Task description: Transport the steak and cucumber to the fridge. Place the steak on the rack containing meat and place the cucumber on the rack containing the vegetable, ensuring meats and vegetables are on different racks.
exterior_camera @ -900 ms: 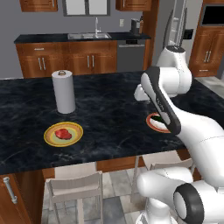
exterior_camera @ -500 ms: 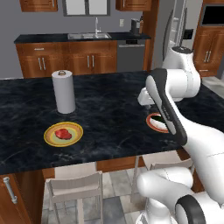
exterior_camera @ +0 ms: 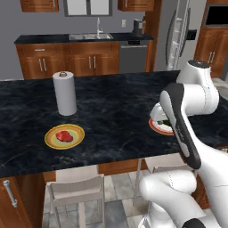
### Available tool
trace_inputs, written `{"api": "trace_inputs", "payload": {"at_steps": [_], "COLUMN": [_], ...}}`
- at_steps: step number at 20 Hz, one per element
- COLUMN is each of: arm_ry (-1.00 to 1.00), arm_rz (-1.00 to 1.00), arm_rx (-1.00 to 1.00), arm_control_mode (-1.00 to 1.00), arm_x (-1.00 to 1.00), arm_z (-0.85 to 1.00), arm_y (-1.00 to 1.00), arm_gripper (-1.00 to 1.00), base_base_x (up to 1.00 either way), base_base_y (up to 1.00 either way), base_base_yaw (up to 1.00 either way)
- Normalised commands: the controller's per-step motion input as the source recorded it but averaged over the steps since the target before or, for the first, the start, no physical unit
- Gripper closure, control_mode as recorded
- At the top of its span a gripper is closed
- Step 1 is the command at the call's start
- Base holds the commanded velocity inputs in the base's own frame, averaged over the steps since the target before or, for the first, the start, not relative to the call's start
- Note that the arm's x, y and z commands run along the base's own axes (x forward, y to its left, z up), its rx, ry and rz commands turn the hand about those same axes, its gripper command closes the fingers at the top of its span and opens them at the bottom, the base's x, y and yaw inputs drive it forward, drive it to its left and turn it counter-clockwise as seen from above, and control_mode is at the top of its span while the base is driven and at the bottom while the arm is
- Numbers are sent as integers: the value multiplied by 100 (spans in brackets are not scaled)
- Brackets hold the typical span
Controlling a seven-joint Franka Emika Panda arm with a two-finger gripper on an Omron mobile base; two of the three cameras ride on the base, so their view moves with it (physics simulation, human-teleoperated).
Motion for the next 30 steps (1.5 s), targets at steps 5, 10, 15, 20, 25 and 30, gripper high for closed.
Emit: {"api": "trace_inputs", "payload": {"at_steps": [5,10,15,20,25,30], "arm_ry": [22,16,2,2,1,0], "arm_rz": [25,24,19,18,15,9], "arm_rx": [0,0,-1,0,0,0], "arm_control_mode": [-100,-100,-100,-100,-100,-100], "arm_x": [5,31,38,55,73,74], "arm_z": [-45,-33,-27,-29,-29,-15], "arm_y": [-31,-38,-46,-57,-46,-39], "arm_gripper": [-100,-100,-100,-100,-100,-100], "base_base_x": [0,0,0,0,0,0], "base_base_y": [0,0,0,0,0,0], "base_base_yaw": [0,0,0,0,0,0]}}
